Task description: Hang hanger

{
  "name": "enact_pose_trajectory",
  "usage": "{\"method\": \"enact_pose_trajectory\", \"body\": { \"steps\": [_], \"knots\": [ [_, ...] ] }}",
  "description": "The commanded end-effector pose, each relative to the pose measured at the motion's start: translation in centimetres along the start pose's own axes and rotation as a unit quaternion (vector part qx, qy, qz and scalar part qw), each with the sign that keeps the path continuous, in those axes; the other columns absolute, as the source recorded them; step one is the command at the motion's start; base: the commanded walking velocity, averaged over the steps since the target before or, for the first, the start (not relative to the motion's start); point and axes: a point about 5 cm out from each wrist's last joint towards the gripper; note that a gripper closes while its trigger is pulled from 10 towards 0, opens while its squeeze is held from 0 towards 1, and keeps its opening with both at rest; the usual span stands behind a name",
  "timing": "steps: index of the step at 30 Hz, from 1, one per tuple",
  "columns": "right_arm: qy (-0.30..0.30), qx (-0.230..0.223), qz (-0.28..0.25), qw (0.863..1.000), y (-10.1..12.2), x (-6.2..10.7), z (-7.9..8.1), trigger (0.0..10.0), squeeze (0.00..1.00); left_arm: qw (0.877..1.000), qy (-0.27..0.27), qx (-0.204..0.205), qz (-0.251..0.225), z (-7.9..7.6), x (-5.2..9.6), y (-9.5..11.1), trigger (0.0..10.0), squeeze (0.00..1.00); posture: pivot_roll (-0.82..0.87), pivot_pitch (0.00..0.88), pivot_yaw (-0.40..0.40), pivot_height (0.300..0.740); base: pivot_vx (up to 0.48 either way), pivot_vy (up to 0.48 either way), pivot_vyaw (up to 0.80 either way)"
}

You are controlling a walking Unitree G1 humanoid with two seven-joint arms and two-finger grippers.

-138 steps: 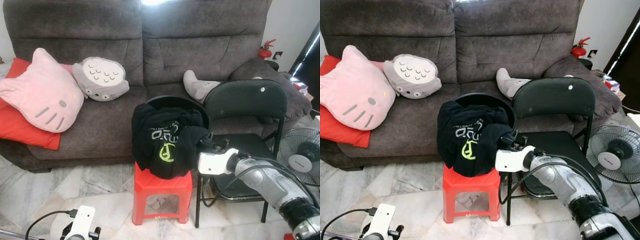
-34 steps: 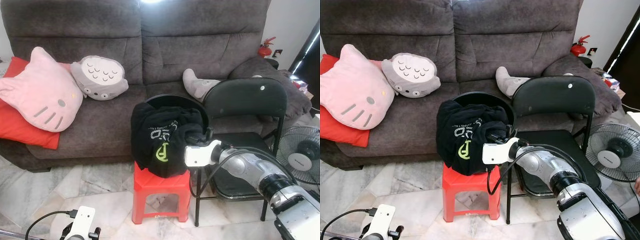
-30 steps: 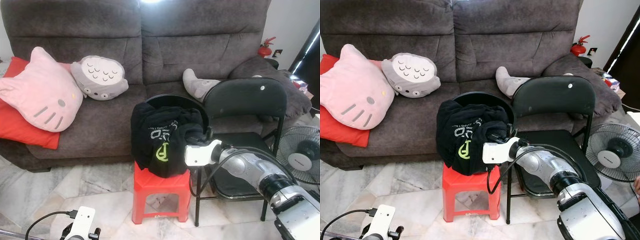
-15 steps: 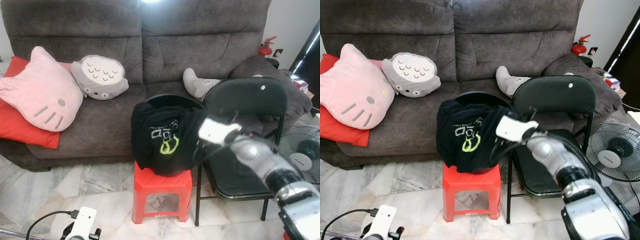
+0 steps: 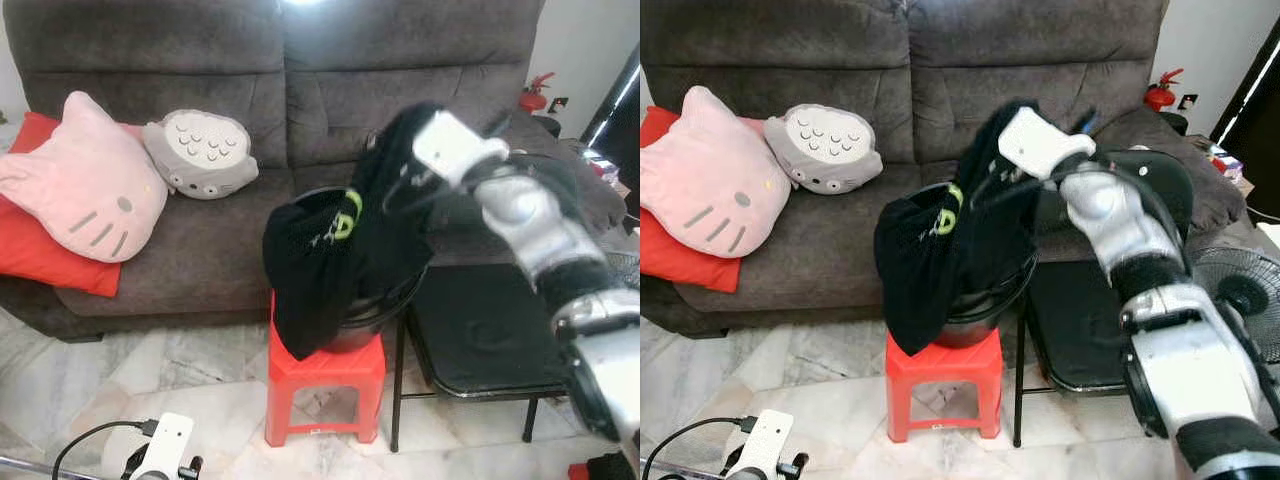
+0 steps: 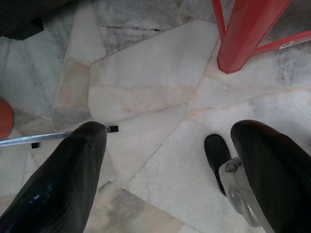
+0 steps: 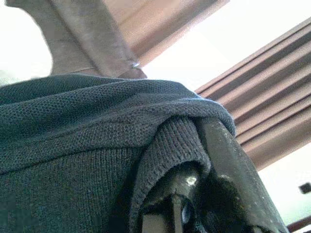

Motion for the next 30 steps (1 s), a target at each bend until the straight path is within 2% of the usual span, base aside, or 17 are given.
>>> {"method": "enact_pose_trajectory", "body": {
  "steps": [1, 5, 13, 15, 16, 20, 21, 26, 27, 30],
  "knots": [
    [-0.025, 0.005, 0.013, 1.0, 0.1, -0.3, -1.7, 0.0, 0.0, 1.0, 0.002, 0.004, 0.005, 0.1, 0.0, -0.2, 10.0, 0.0, -0.04, 0.0, -0.009, 0.74, 0.0, 0.0, 0.0],
    [-0.034, 0.013, 0.016, 0.999, 0.5, -0.6, -2.6, 0.0, 0.0, 1.0, 0.003, 0.004, 0.006, 0.1, 0.0, -0.2, 10.0, 0.0, -0.04, 0.0, -0.01, 0.74, 0.0, 0.0, 0.0],
    [-0.067, 0.013, -0.011, 0.998, 2.7, -1.7, -5.0, 0.0, 0.0, 1.0, 0.004, 0.005, 0.006, 0.2, 0.0, -0.1, 10.0, 0.0, -0.05, 0.0, -0.007, 0.74, 0.0, 0.0, 0.0],
    [-0.085, 0.006, -0.042, 0.995, 4.6, -2.2, -6.5, 0.0, 0.0, 1.0, 0.004, 0.005, 0.006, 0.1, 0.0, -0.1, 10.0, 0.0, -0.05, 0.0, -0.01, 0.74, 0.0, 0.0, 0.0],
    [-0.085, 0.006, -0.042, 0.995, 4.6, -2.2, -6.5, 0.0, 0.0, 1.0, 0.004, 0.005, 0.006, 0.1, 0.0, -0.1, 10.0, 0.0, -0.05, 0.0, -0.01, 0.74, 0.0, 0.0, 0.0],
    [-0.112, -0.011, -0.077, 0.991, 6.5, -2.4, -8.3, 0.0, 0.0, 1.0, 0.004, 0.007, 0.006, 0.0, 0.0, -0.1, 10.0, 0.0, -0.06, 0.0, -0.013, 0.74, 0.0, 0.0, 0.0],
    [-0.13, -0.025, -0.094, 0.987, 7.3, -2.4, -9.3, 0.0, 0.0, 1.0, 0.004, 0.007, 0.006, 0.0, 0.0, -0.1, 10.0, 0.0, -0.05, 0.0, -0.013, 0.74, 0.0, 0.0, 0.0],
    [-0.16, -0.07, -0.14, 0.975, 9.2, -2.2, -11.3, 0.0, 0.0, 1.0, 0.004, 0.008, 0.006, 0.0, 0.0, -0.2, 10.0, 0.0, -0.06, 0.0, -0.014, 0.74, 0.0, 0.0, 0.0],
    [-0.172, -0.085, -0.167, 0.967, 10.1, -1.9, -12.1, 0.0, 0.0, 1.0, 0.004, 0.008, 0.006, 0.0, 0.0, -0.2, 10.0, 0.0, -0.06, 0.0, -0.014, 0.74, 0.0, 0.0, 0.0],
    [-0.182, -0.1, -0.187, 0.96, 10.5, -1.4, -12.6, 0.0, 0.0, 1.0, 0.004, 0.008, 0.006, 0.0, 0.0, -0.2, 10.0, 0.0, -0.06, 0.0, -0.015, 0.74, 0.0, 0.0, 0.0]
  ]
}}
Point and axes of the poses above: a point about 5 cm out from each wrist's last joint towards the gripper, its own x axis pointing back from the gripper into the wrist, its own y axis along the axis of the wrist's last joint, z = x × y, and after that the axes turned 1 degree about x, right-handed
